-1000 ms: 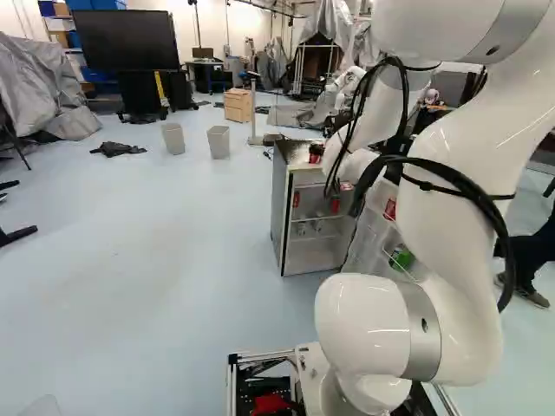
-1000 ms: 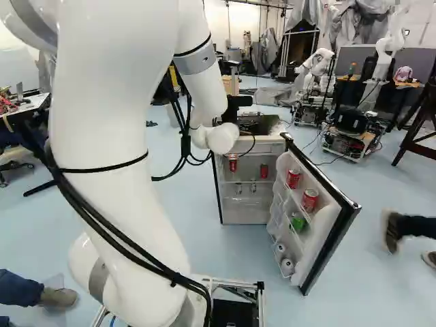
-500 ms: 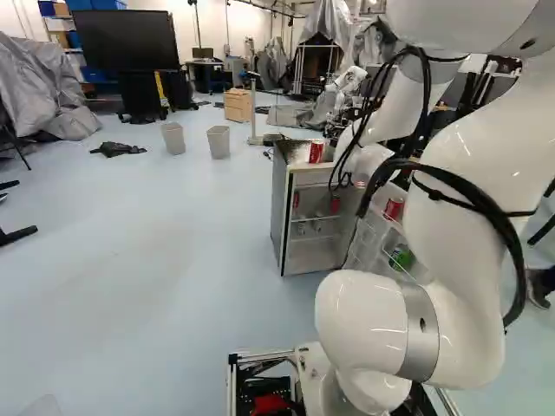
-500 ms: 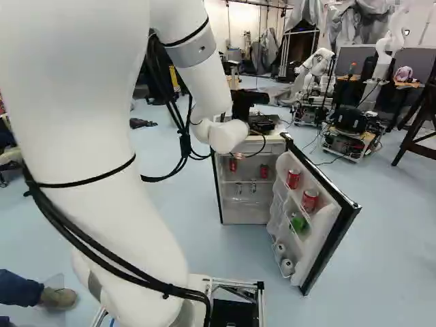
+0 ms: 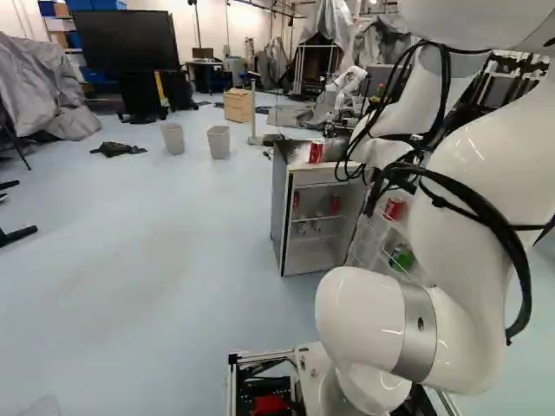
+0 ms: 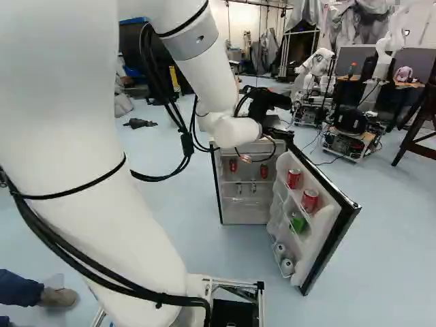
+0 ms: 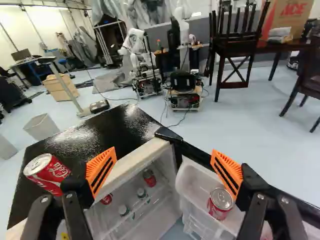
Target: Grab a drink from the fridge
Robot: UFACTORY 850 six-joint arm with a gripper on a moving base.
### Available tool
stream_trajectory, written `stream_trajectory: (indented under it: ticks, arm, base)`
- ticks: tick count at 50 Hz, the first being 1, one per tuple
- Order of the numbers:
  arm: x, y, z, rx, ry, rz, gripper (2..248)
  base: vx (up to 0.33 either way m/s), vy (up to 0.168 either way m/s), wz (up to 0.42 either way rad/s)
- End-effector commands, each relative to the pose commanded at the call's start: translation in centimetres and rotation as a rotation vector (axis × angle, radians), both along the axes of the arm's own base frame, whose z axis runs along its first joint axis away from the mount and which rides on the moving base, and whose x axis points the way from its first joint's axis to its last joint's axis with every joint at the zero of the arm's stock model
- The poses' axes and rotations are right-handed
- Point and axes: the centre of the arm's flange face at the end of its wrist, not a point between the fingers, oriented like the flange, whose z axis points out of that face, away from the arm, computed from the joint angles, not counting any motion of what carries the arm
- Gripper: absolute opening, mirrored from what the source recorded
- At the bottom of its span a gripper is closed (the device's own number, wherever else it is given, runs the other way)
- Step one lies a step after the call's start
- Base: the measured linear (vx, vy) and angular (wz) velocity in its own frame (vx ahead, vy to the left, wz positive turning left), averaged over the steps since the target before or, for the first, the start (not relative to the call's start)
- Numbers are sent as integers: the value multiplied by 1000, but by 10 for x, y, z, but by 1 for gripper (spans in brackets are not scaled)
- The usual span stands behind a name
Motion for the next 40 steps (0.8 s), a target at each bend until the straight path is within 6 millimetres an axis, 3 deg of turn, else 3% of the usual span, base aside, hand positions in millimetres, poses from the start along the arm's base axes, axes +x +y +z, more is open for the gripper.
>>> stream_trajectory:
  ticks: [40]
  arm:
    - [-31, -50, 4, 289, 203, -174, 247]
  base:
    - [0, 0, 0]
